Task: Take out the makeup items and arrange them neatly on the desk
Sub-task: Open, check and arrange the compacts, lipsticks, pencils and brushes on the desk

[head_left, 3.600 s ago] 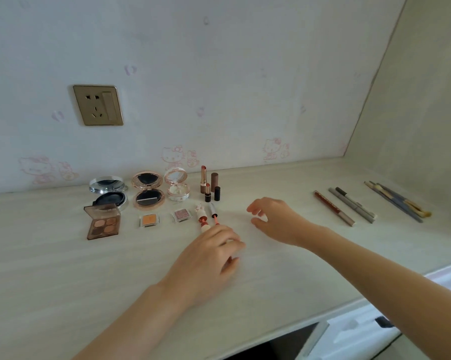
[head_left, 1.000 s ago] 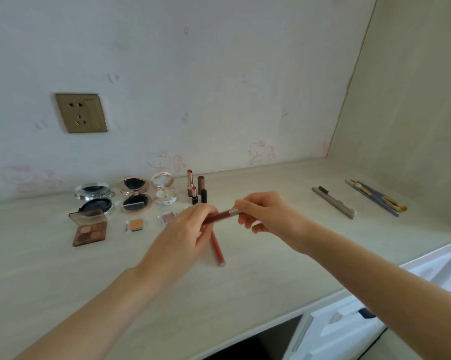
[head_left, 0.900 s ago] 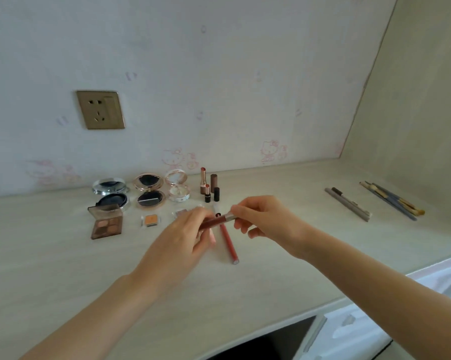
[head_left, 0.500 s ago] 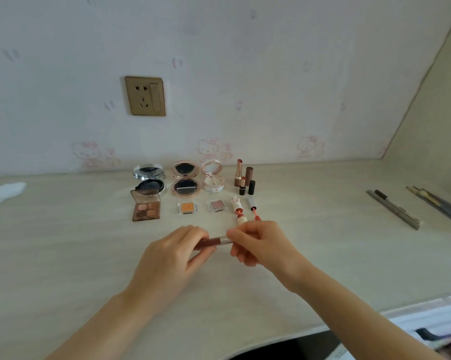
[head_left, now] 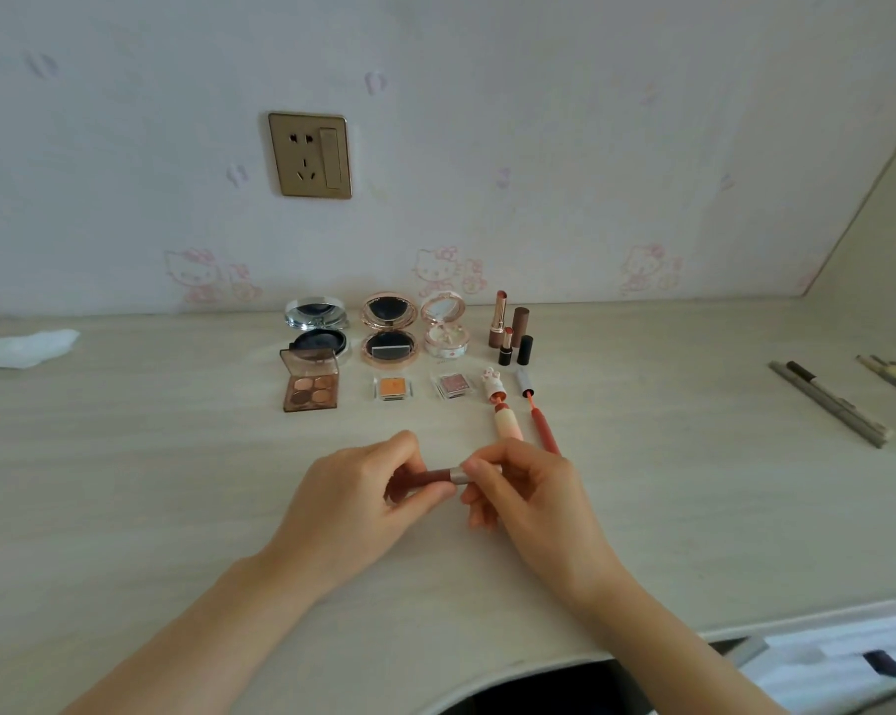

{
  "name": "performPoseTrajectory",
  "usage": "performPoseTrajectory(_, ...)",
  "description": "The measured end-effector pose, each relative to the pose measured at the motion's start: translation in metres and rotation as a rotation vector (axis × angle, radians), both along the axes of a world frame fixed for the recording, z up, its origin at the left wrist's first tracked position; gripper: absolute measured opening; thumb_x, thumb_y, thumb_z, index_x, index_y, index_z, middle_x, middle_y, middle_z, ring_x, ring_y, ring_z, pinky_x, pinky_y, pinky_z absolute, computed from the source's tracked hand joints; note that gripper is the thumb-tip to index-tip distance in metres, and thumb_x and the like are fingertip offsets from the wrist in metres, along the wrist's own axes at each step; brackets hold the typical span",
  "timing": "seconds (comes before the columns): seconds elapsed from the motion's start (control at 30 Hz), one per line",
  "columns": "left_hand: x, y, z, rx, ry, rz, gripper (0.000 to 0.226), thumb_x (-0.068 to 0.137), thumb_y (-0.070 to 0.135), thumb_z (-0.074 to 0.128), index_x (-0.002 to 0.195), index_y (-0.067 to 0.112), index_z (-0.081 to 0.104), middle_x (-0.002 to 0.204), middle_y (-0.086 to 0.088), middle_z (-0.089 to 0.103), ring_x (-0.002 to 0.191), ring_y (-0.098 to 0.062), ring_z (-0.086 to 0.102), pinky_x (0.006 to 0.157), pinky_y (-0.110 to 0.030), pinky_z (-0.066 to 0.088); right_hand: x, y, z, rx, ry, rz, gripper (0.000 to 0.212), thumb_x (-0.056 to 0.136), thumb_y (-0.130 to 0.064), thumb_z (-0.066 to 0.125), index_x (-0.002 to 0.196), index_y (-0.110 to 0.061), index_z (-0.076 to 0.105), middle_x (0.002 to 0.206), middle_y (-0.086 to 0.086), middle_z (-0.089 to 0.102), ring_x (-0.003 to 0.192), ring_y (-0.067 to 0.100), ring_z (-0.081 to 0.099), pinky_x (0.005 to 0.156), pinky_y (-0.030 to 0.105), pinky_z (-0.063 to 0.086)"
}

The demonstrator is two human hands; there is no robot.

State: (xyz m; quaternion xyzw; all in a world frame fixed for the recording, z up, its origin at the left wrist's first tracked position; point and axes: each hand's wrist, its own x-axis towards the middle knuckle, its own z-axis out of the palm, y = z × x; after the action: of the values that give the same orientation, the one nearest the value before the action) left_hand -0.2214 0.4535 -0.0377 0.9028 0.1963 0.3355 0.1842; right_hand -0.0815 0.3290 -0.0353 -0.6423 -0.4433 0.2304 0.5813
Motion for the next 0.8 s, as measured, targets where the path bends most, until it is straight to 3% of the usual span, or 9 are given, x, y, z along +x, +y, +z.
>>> performPoseTrajectory(0.13, -0.0021, 0.0040, -0.0010, -0.165, -0.024, -0.037, 0.042, 0.072, 0.066, 0.057, 0.070, 0.025, 0.054, 0.054, 0.010, 0.055, 0.050, -0.009, 0.048, 0.048, -0.025, 0.037, 0.0006, -0.0008, -0.0002, 0.005, -0.117, 0.009, 0.014, 0.088, -0.013, 0.066, 0.091, -0.026, 0.068, 0.088, -0.012, 0.069, 0.082, 0.009, 0.065, 0.071, 0.023, 0.051)
performPoseTrajectory(0.27, -0.0043, 0.0060, -0.0027, 0.050, 0.017, -0.004, 0.037, 0.077, 0.063, 0.054, 0.072, 0.026, 0.055, 0.060, 0.016, 0.058, 0.053, -0.004, 0.050, 0.048, -0.023, 0.041, 0.0003, -0.0015, 0.0007, 0.005, -0.161, 0.035, 0.030, 0.084, 0.000, 0.064, 0.092, -0.029, 0.067, 0.097, -0.016, 0.063, 0.097, 0.009, 0.060, 0.077, 0.028, 0.053)
performPoseTrajectory(0.33, -0.0040, 0.0054, -0.0028, 0.122, 0.000, 0.016, 0.034, 0.079, 0.060, 0.055, 0.074, 0.026, 0.057, 0.063, 0.017, 0.059, 0.053, -0.001, 0.051, 0.048, -0.023, 0.044, 0.0013, -0.0008, -0.0007, -0.010, -0.105, 0.003, 0.025, 0.084, -0.012, 0.069, 0.097, -0.032, 0.065, 0.097, -0.014, 0.064, 0.095, 0.008, 0.060, 0.075, 0.030, 0.054)
performPoseTrajectory(0.43, -0.0034, 0.0044, -0.0020, 0.169, -0.043, 0.010, 0.030, 0.082, 0.055, 0.056, 0.084, 0.027, 0.064, 0.073, 0.016, 0.066, 0.060, -0.001, 0.061, 0.050, -0.023, 0.048, 0.0000, 0.0016, 0.0009, -0.050, -0.005, -0.029, 0.005, 0.089, -0.027, 0.064, 0.090, -0.023, 0.067, 0.079, -0.001, 0.070, 0.072, 0.007, 0.064, 0.066, 0.027, 0.052)
performPoseTrajectory(0.5, -0.0030, 0.0043, -0.0025, 0.197, -0.047, -0.019, 0.028, 0.085, 0.052, 0.054, 0.091, 0.027, 0.067, 0.080, 0.016, 0.067, 0.066, 0.000, 0.063, 0.052, -0.025, 0.050, -0.0010, 0.0016, 0.0006, -0.054, 0.000, -0.031, 0.015, 0.092, -0.025, 0.059, 0.083, -0.016, 0.067, 0.070, 0.002, 0.069, 0.061, 0.007, 0.061, 0.062, 0.023, 0.049)
performPoseTrajectory(0.6, -0.0026, 0.0052, -0.0032, 0.239, -0.013, -0.039, 0.026, 0.089, 0.049, 0.052, 0.089, 0.027, 0.066, 0.079, 0.015, 0.063, 0.062, -0.002, 0.058, 0.049, -0.026, 0.046, 0.0000, 0.0009, -0.0009, -0.038, -0.024, -0.013, 0.007, 0.091, -0.017, 0.061, 0.088, -0.021, 0.066, 0.075, -0.001, 0.069, 0.069, 0.008, 0.063, 0.063, 0.024, 0.049)
performPoseTrajectory(0.73, -0.0019, 0.0061, -0.0039, 0.261, 0.013, -0.045, 0.026, 0.091, 0.048, 0.051, 0.090, 0.027, 0.067, 0.079, 0.014, 0.061, 0.061, -0.003, 0.056, 0.048, -0.027, 0.045, 0.0005, -0.0005, -0.0020, -0.027, -0.070, 0.031, 0.021, 0.087, -0.001, 0.059, 0.094, -0.021, 0.062, 0.093, -0.008, 0.061, 0.083, 0.007, 0.059, 0.065, 0.024, 0.050)
performPoseTrajectory(0.8, -0.0017, 0.0054, -0.0041, 0.277, 0.015, -0.053, 0.025, 0.092, 0.046, 0.051, 0.091, 0.026, 0.067, 0.080, 0.013, 0.062, 0.061, -0.005, 0.057, 0.048, -0.028, 0.045, 0.0000, -0.0005, -0.0010, -0.010, -0.042, 0.036, 0.019, 0.086, -0.003, 0.062, 0.095, -0.020, 0.061, 0.097, -0.007, 0.061, 0.086, 0.010, 0.061, 0.068, 0.027, 0.054)
